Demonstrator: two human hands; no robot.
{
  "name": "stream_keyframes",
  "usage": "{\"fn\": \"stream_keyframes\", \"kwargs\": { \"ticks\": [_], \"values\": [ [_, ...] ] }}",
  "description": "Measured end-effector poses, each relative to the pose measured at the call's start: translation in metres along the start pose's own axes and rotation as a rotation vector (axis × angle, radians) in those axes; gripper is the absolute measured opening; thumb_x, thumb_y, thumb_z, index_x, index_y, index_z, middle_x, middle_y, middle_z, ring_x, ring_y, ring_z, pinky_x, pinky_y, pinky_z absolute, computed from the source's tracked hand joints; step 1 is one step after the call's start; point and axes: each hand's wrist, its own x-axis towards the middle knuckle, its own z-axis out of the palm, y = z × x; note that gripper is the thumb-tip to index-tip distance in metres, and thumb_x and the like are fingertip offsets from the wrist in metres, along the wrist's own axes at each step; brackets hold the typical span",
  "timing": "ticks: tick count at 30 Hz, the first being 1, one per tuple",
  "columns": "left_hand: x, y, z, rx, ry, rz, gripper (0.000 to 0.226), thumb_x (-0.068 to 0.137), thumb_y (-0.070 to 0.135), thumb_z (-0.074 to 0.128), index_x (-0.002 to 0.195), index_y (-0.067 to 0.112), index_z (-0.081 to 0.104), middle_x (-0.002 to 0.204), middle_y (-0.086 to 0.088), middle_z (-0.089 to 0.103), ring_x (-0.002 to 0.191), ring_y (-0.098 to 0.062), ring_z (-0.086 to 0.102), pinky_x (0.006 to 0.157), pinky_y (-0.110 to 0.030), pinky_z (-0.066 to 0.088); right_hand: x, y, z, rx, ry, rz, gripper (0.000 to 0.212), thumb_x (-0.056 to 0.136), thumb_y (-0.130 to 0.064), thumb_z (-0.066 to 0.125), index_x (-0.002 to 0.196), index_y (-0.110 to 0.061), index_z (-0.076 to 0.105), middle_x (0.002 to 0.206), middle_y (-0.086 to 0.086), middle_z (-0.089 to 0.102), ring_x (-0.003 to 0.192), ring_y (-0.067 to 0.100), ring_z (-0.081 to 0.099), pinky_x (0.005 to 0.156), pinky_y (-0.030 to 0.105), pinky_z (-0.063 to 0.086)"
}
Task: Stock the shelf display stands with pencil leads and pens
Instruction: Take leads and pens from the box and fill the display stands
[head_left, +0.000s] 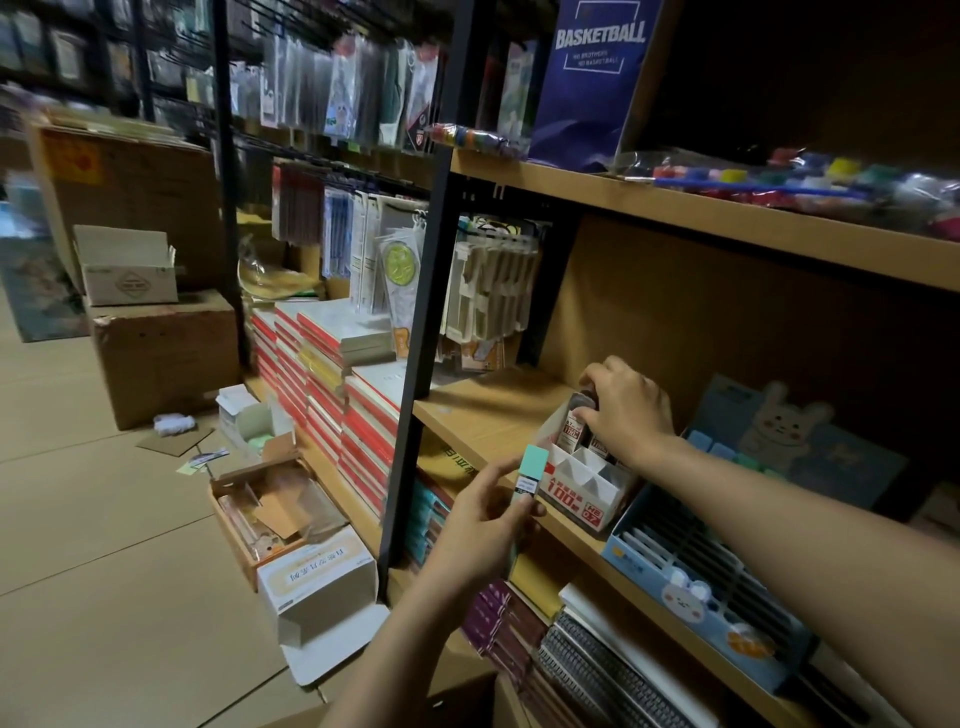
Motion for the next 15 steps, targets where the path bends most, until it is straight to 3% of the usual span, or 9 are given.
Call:
{"fn": "stream_keyframes", "kwargs": {
  "ticks": [2,6,10,13,15],
  "values": [
    [-0.001,0.0,0.003,0.011,0.019,0.012,0.033,0.097,0.018,0.053,0.123,0.037,0.053,0.097,0.003,0.07,0.091,-0.012,0.068,0.08,-0.03,0.056,-0.004,-0.001,-0.01,0.089,0.019,-0.022,0.028,0.088,-0.029,0.069,0.114,-0.021,0.06,0.112,-0.001,0.054,0.097,0.019,0.059,0.079,0.033,0.052],
    [-0.004,-0.001,0.013,-0.053,0.048,-0.018,0.022,0.096,0.015,0.053,0.116,0.024,0.057,0.101,0.004,0.071,0.088,-0.004,0.068,0.072,-0.02,0.054,-0.046,-0.006,-0.034,0.492,-0.042,0.006,0.008,0.092,-0.031,0.063,0.099,-0.027,0.065,0.093,-0.016,0.058,0.083,0.001,0.063,0.061,0.009,0.049],
    [-0.014,0.005,0.032,-0.033,-0.056,0.014,0.021,0.096,0.014,0.053,0.115,0.019,0.058,0.107,0.0,0.069,0.093,-0.009,0.068,0.075,-0.021,0.053,-0.11,-0.004,-0.052,0.815,-0.259,0.098,0.019,0.088,-0.035,0.068,0.107,-0.034,0.064,0.089,-0.012,0.071,0.073,0.002,0.071,0.061,0.022,0.059],
    [-0.023,0.012,0.05,0.011,-0.155,0.037,0.021,0.095,0.014,0.054,0.114,0.021,0.057,0.108,0.001,0.069,0.097,-0.012,0.068,0.081,-0.029,0.057,-0.131,0.003,-0.067,0.897,-0.22,0.17,0.024,0.086,-0.019,0.073,0.108,-0.027,0.066,0.091,-0.004,0.072,0.075,0.009,0.073,0.068,0.033,0.062],
    [-0.03,0.016,0.063,0.058,-0.181,0.057,0.021,0.096,0.016,0.053,0.114,0.024,0.057,0.108,0.004,0.069,0.099,-0.01,0.067,0.085,-0.032,0.057,-0.136,0.013,-0.081,0.837,-0.212,0.174,0.021,0.084,-0.019,0.074,0.102,-0.027,0.067,0.09,-0.005,0.072,0.076,0.008,0.072,0.07,0.033,0.062]
  ]
}}
